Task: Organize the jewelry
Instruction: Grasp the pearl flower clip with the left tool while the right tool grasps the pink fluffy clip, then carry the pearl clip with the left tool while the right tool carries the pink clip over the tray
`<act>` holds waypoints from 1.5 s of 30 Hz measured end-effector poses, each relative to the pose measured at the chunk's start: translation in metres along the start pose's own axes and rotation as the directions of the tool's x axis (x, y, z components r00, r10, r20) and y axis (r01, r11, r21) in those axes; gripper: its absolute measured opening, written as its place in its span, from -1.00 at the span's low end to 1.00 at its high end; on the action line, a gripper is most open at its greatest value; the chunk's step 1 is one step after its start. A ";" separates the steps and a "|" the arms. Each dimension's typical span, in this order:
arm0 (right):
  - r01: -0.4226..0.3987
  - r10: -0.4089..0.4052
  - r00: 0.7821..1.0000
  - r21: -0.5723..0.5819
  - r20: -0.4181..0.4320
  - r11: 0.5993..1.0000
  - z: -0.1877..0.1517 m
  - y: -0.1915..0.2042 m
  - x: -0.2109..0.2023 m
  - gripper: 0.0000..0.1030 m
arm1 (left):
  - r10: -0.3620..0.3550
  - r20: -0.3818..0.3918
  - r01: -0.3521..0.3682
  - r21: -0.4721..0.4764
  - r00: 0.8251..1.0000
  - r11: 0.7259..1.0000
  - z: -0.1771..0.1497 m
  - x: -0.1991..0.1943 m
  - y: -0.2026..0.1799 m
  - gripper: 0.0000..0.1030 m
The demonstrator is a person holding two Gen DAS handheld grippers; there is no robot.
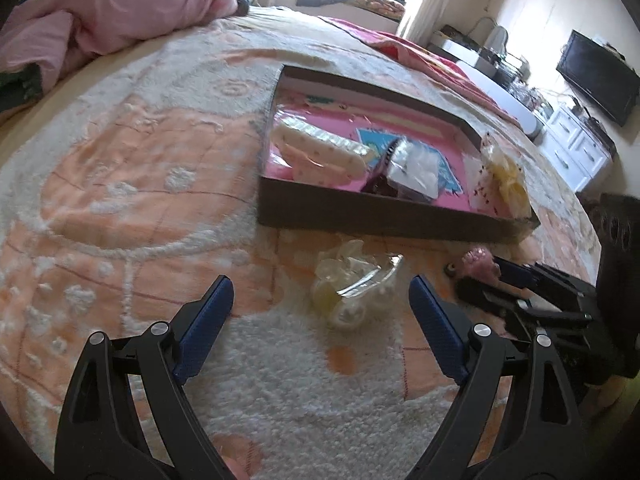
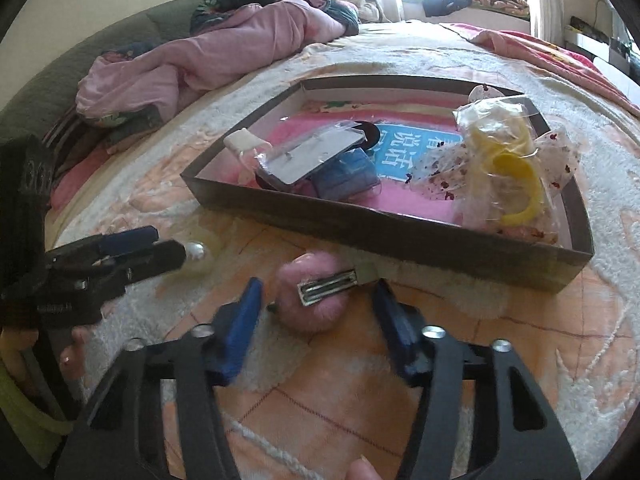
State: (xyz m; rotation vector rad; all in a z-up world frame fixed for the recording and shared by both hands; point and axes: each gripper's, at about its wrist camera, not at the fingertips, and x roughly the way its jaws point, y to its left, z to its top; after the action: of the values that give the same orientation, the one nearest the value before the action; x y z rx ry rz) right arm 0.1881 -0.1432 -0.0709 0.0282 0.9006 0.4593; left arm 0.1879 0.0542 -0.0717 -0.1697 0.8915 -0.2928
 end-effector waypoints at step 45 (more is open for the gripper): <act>0.200 -0.206 0.955 0.051 0.213 0.978 0.004 -0.086 -0.101 -0.49 | -0.111 0.075 0.095 0.188 0.991 0.978 0.044 0.019 -0.109 -0.23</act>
State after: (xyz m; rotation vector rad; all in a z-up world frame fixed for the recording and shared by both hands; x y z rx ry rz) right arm 0.1699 -0.2604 -0.0110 0.0116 0.6860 0.2452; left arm 0.2140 -0.0538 -0.0300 -0.0566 0.7676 -0.4594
